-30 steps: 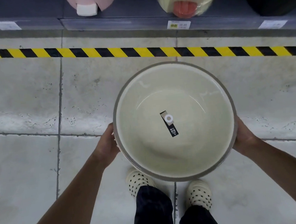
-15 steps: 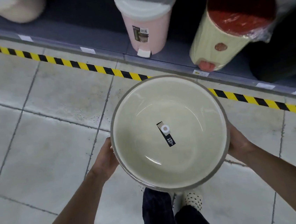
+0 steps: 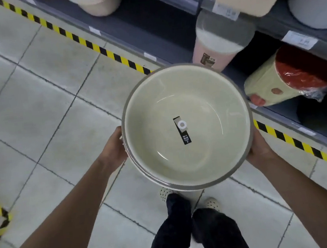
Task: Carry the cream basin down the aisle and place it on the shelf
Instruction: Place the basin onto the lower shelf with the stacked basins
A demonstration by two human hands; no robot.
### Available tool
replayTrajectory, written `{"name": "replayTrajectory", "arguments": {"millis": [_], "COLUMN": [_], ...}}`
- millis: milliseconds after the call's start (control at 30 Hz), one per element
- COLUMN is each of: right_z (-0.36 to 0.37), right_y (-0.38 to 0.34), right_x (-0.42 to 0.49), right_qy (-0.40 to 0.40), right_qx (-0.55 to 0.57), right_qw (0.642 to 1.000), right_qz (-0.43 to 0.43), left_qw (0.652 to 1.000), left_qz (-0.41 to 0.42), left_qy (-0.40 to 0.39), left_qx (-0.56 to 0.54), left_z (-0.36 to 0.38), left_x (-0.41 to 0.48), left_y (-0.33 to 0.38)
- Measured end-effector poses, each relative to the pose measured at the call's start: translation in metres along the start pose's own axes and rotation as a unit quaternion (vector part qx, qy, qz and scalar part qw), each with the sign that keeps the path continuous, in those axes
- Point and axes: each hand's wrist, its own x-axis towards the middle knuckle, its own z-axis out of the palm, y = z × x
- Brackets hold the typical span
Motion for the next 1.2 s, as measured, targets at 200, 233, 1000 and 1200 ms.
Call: {"name": "replayTrajectory", "arguments": {"millis": [200,233,1000,1200], "right_z": [0.058,0.067,0.306,0.343], "right_y": [-0.039,-0.045,-0.091,-0.072], "right_x": [0.031,0.043,0.201,0.221], "right_qy": [-0.036,-0.034,-0.001,0.073], "right_qx": [-0.065,-0.07,-0.026,0.06], "right_qw": [0.997,0.997,0.998,0.995], "right_qz": [-0.004,0.002,-0.055,-0.042], "left_qw": [0.998,0.998,0.997,0.989], "left_qz": [0.054,0.06,-0.006,-0.003], "left_qy": [-0.018,-0.014,-0.044,-0.09], "left_qx": [-0.022,-0.026,0.065,0.12], "left_z": [-0.023,-0.025,-0.207,-0.203], "left_x": [-0.011,-0.009,0.244,0.284], "left_y": [0.055,0.065,0.27,0.336]}}
